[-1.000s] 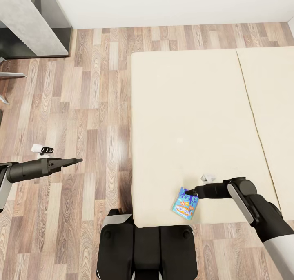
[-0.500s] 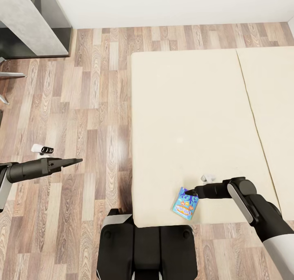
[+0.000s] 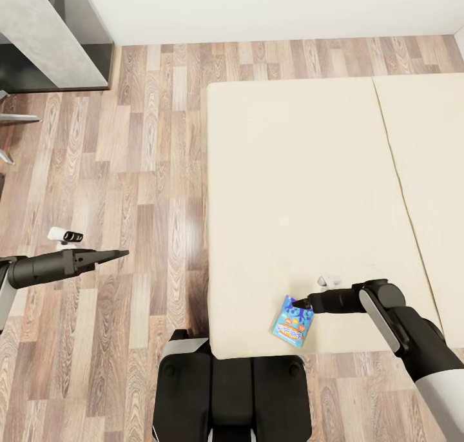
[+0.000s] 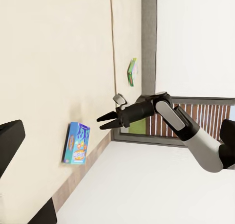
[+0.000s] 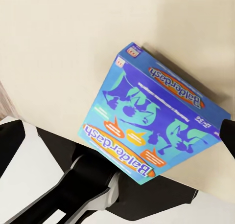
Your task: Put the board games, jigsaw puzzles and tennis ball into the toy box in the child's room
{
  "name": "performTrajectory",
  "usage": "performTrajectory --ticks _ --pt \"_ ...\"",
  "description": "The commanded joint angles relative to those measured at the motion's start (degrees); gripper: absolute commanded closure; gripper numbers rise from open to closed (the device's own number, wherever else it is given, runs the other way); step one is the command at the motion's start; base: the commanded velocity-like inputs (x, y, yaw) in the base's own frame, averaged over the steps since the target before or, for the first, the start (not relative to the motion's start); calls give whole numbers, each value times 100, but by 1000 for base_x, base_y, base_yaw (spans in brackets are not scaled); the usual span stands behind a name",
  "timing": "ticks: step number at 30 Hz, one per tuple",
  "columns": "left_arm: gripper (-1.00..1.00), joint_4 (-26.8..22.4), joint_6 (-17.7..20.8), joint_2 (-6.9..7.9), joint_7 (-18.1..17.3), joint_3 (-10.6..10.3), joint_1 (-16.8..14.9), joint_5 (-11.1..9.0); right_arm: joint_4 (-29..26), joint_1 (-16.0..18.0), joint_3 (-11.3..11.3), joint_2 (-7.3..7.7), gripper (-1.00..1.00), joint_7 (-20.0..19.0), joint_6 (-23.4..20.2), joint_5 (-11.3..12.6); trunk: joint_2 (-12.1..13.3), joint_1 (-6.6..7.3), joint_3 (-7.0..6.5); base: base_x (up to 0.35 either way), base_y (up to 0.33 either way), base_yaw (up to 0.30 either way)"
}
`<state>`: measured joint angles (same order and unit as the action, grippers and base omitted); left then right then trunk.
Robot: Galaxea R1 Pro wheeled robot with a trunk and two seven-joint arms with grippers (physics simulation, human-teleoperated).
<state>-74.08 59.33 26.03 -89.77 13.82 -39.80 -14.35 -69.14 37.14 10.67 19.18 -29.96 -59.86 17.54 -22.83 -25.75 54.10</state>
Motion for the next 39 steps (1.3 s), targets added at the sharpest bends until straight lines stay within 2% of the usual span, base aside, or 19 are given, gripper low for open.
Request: performTrajectory --ticks 1,26,39 --pt "-100 -1 61 3 -23 -1 -2 4 -3 3 6 5 -100 -36 -14 -31 -9 -3 6 0 0 0" --pt "-100 -1 61 7 -23 0 -2 -6 16 -2 13 1 -100 -24 -14 -63 -9 -3 -35 0 0 0" --pt "-100 -1 61 7 -23 -2 -2 -2 340 -3 14 -5 -100 8 45 -83 -9 -3 -68 0 0 0"
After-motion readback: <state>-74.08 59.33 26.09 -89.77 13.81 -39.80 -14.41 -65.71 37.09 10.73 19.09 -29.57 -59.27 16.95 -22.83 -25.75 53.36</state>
